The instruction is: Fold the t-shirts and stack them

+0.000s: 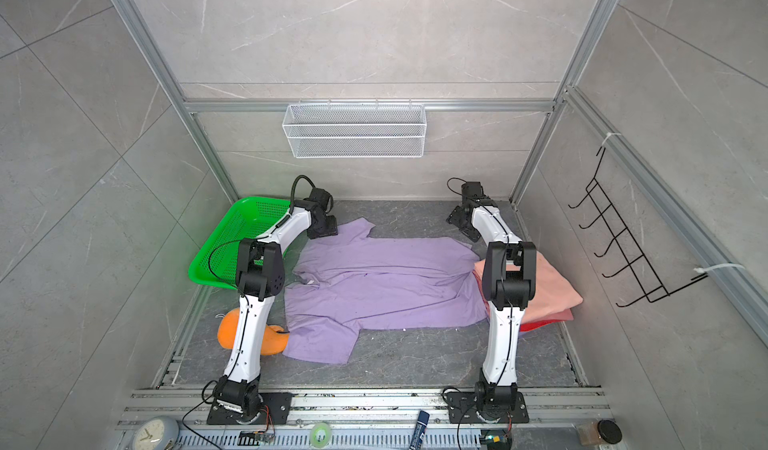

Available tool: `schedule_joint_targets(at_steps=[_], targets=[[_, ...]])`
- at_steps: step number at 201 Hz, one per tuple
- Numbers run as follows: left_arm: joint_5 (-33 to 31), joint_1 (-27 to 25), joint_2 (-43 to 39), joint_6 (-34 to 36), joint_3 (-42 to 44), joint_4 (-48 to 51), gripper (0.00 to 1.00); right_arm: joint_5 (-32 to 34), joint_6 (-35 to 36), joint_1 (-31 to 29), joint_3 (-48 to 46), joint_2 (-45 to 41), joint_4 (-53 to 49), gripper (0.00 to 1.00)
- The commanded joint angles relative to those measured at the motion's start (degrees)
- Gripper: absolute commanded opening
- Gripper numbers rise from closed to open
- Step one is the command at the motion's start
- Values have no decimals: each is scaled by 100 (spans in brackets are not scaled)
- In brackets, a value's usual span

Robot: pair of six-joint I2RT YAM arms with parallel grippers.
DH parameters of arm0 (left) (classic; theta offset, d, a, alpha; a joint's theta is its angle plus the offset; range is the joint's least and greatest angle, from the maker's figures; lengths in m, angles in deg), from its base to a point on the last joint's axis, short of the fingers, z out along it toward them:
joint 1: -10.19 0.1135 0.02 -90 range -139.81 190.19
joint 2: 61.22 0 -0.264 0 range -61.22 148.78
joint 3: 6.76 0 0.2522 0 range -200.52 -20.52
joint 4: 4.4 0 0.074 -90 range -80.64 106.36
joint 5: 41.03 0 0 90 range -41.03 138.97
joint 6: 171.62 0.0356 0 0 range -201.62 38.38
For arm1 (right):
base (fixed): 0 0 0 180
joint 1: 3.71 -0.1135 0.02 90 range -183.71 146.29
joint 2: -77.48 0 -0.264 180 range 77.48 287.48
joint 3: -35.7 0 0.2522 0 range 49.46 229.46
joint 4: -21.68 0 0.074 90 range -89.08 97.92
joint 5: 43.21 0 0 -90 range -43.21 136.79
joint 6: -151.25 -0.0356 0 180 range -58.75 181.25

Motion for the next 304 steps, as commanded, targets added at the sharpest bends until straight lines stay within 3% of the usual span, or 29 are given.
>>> schedule_joint_targets(at_steps=[1, 36, 120, 140, 167, 187, 211, 233, 304], targets=[[-426, 86, -99, 219, -141, -44, 61, 384, 170, 5, 249, 204, -479, 83], [-553, 145, -142, 321, -85, -119, 62, 251, 201, 39, 528, 598, -829, 83], [187, 232, 376, 111, -544, 39, 56, -187, 163, 33, 1031, 1219, -1143, 78], [334, 241, 415, 22, -549, 43, 47, -351, 161, 19, 950, 1215, -1156, 66], [448, 250, 473, -51, -556, 0, 29, -261, 179, 14, 944, 1276, -1162, 27], [474, 263, 478, -85, -578, -34, 15, -114, 209, 15, 1101, 1318, -1200, 15], [515, 298, 434, -110, -583, -146, 0, 44, 314, 18, 1263, 1227, -1088, 8], [494, 321, 364, -70, -649, -219, 0, 150, 398, 21, 1338, 1037, -954, 0], [86, 330, -849, 202, 67, -1187, 0, 381, 611, 24, 573, -230, 252, 0]])
